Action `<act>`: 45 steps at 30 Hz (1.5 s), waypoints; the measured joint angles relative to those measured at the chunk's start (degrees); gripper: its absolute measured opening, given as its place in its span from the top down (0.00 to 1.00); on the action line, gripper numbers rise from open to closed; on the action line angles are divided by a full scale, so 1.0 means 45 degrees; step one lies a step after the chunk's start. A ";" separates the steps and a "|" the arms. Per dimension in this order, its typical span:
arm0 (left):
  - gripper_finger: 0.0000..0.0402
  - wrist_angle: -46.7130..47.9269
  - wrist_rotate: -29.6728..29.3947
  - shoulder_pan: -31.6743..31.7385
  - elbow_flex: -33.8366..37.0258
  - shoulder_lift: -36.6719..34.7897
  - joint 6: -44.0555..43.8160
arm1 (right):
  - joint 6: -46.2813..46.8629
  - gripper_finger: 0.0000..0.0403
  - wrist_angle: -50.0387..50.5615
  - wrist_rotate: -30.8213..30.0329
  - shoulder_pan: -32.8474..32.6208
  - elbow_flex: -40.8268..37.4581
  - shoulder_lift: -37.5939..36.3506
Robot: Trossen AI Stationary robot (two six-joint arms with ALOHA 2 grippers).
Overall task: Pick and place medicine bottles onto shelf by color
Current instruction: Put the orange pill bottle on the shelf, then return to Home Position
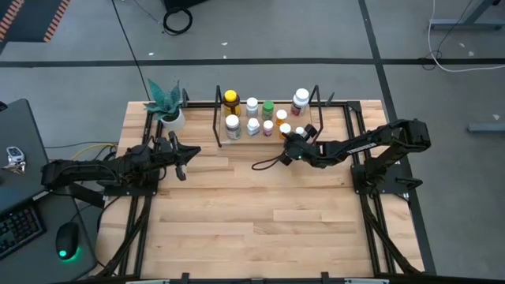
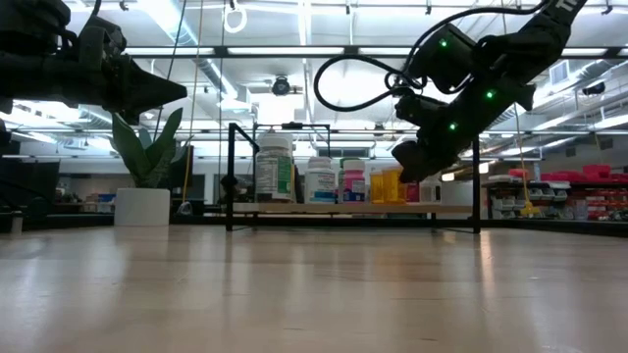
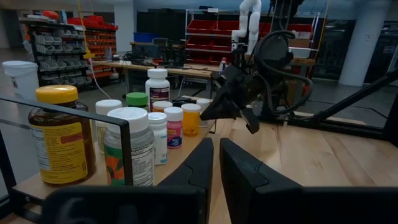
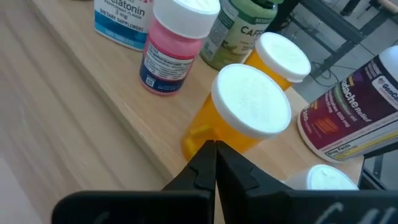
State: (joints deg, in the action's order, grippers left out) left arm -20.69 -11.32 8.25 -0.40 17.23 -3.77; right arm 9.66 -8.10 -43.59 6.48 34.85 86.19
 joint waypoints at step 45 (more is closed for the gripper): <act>0.92 -0.0001 0.0002 -0.0004 0.0004 0.0000 -0.0001 | -0.1528 0.98 -0.1392 0.5145 0.0170 -0.0167 -0.3425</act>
State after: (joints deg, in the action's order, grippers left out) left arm -20.69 -11.31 8.23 -0.38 17.23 -3.77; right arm 2.78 -14.36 -20.43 7.25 34.10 70.78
